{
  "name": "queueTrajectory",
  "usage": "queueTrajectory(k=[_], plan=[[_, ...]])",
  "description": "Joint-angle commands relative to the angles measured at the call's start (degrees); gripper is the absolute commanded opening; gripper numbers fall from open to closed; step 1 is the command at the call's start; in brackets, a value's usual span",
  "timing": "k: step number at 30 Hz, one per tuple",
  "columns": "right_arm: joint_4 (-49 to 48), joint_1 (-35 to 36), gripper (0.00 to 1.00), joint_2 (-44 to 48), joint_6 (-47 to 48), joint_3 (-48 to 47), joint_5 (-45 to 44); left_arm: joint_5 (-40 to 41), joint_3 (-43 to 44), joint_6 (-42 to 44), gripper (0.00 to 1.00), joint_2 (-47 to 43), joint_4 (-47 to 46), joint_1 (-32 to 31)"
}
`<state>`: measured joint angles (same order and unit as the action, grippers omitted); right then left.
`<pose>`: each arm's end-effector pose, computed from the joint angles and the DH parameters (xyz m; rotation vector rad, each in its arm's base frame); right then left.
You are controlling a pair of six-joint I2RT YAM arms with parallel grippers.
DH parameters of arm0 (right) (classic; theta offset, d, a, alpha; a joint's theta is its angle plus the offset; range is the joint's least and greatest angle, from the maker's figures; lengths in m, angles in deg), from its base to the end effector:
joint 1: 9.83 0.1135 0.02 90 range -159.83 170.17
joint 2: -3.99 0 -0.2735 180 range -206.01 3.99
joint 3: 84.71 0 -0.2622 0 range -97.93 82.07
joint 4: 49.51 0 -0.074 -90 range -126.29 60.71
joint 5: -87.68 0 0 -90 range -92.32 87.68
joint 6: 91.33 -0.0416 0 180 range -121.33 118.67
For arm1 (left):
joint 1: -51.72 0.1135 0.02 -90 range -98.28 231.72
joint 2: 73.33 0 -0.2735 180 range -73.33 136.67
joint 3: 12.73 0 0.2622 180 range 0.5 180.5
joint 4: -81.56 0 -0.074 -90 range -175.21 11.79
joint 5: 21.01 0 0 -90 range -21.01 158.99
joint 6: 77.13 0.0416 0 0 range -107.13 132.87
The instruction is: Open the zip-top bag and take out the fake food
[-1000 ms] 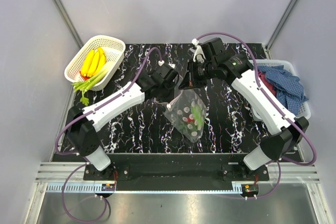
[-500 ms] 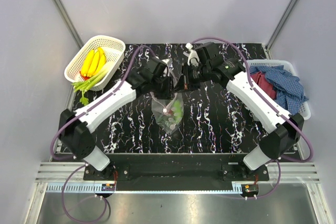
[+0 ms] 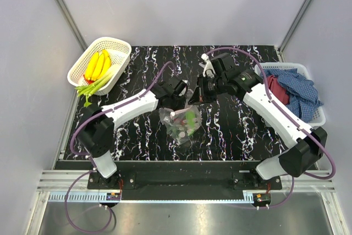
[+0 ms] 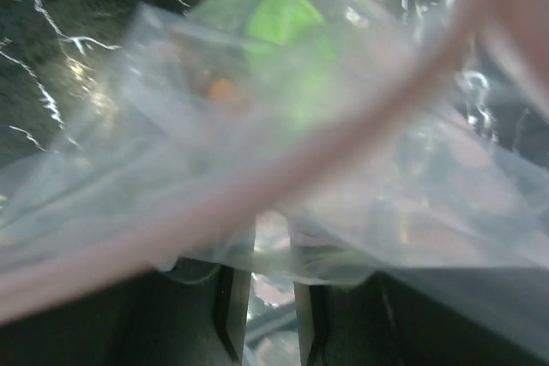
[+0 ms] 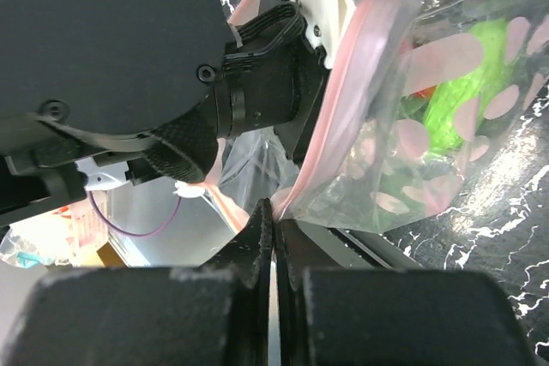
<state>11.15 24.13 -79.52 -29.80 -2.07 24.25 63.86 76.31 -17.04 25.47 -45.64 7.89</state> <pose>0.2548 0.1941 0.3669 -0.3581 2.5213 1.0322 0.2668 -0.2613 0.2369 0.3654 2.7433 -0.5046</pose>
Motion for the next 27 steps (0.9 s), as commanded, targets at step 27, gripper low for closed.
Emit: queueTrajectory(k=[27], plan=[[-3.85,-1.52,0.00,3.96,2.98,13.91,0.16,9.61,-9.46,2.75,0.40,9.83,-7.23,-2.66]])
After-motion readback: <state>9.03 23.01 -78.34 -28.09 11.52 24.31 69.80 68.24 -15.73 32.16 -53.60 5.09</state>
